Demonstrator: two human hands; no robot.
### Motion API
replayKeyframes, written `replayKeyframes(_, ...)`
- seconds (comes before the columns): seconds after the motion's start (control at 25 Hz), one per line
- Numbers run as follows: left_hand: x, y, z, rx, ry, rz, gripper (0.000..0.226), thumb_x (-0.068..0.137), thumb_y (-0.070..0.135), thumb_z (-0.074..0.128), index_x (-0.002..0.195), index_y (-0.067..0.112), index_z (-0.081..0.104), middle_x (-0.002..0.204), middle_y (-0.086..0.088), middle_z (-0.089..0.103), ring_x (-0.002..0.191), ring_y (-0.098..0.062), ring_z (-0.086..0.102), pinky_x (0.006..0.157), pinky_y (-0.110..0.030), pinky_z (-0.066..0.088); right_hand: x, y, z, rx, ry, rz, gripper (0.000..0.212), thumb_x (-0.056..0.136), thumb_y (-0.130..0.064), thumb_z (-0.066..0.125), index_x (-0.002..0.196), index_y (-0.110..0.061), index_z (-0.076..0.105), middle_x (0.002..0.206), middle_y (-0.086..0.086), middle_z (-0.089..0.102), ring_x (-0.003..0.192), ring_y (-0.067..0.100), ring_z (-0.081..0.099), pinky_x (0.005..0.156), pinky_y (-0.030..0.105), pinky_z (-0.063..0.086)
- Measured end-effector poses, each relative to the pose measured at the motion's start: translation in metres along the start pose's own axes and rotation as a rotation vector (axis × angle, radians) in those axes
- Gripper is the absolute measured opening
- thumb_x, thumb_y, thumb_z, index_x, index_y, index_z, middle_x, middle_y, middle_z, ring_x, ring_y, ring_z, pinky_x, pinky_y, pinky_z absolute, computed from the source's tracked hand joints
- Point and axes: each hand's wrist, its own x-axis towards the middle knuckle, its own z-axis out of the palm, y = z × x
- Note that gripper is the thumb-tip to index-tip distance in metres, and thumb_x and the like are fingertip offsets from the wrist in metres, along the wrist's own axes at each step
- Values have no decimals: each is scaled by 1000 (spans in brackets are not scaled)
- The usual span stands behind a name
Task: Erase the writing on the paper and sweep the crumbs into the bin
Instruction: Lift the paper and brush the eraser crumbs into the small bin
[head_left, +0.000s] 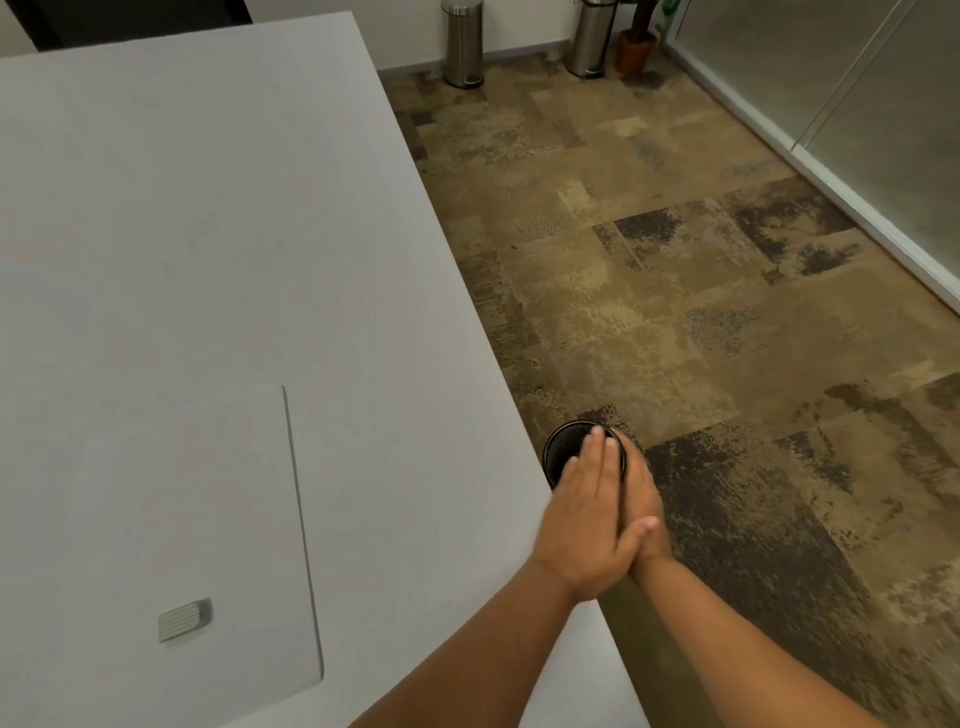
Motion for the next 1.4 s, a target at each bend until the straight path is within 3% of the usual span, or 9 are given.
replayKeyframes(0.12, 4, 6, -13, -130, 97, 75, 70, 93, 46, 28, 147, 13, -2, 156, -2, -10, 142, -6, -16, 117, -25, -6, -5, -4, -4, 116, 8, 0, 48, 93, -6, 29, 117, -47, 35, 141, 5, 42, 108, -16, 43, 97, 21, 36)
replayKeyframes(0.2, 5, 0, -29, -143, 175, 82, 65, 94, 43, 29, 148, 15, 5, 157, -1, -5, 143, -6, -9, 115, -20, -7, 5, -23, -9, 209, 19, 4, 37, 86, -31, 46, 119, -48, 40, 130, -7, 51, 113, -1, 49, 97, 32, 43)
replayKeyframes(0.32, 1, -22, -58, -97, 248, 69, 59, 96, 39, 33, 147, 17, 13, 156, 0, 2, 143, -7, -2, 114, -20, -7, 20, -48, -17, 176, 126, 23, 68, 62, -43, 70, 123, -37, 40, 124, -3, 55, 115, 18, 52, 95, 41, 46)
replayKeyframes(0.48, -17, -66, -95, 14, 353, -71, 57, 95, 44, 27, 146, 24, 10, 152, 10, 0, 143, -6, -4, 114, -24, -6, 34, -86, -22, 237, 289, -10, 92, 52, -27, 87, 128, -28, 35, 130, 4, 51, 120, 23, 47, 98, 35, 41)
replayKeyframes(0.56, -32, -92, -114, 62, 412, -139, 57, 96, 40, 31, 146, 22, 12, 154, 5, 6, 143, -9, -2, 115, -26, -4, 47, -115, -22, 322, 336, -48, 93, 52, -28, 87, 128, -28, 35, 130, 2, 51, 119, 21, 48, 97, 34, 44)
replayKeyframes(0.72, -70, -146, -150, 35, 543, -375, 55, 96, 27, 42, 145, 11, 22, 155, -7, 19, 141, -9, 2, 116, -26, -1, 61, -172, 2, 464, 305, -134, 94, 50, -27, 87, 129, -26, 35, 121, -8, 50, 111, 11, 48, 85, 18, 41)
replayKeyframes(0.88, -99, -174, -166, 53, 520, -487, 57, 97, 31, 38, 147, 15, 15, 157, -2, 12, 142, -7, -2, 114, -23, -6, 66, -209, 44, 492, 167, -156, 95, 49, -16, 88, 129, -22, 37, 118, -8, 49, 107, 8, 47, 83, 13, 38)
replayKeyframes(1.12, -119, -196, -170, 82, 441, -572, 59, 98, 34, 34, 148, 15, 10, 158, -2, 5, 145, -14, -4, 114, -28, -7, 68, -219, 89, 471, 113, -146, 93, 46, -15, 88, 125, -20, 40, 115, -7, 50, 108, 13, 49, 89, 22, 38)
replayKeyframes(1.4, -129, -215, -179, 85, 424, -613, 58, 98, 34, 33, 148, 15, 10, 158, -3, 5, 145, -15, -3, 116, -30, -5, 62, -218, 105, 452, 67, -142, 91, 49, -16, 88, 125, -23, 39, 113, -12, 49, 105, 8, 48, 81, 10, 36)
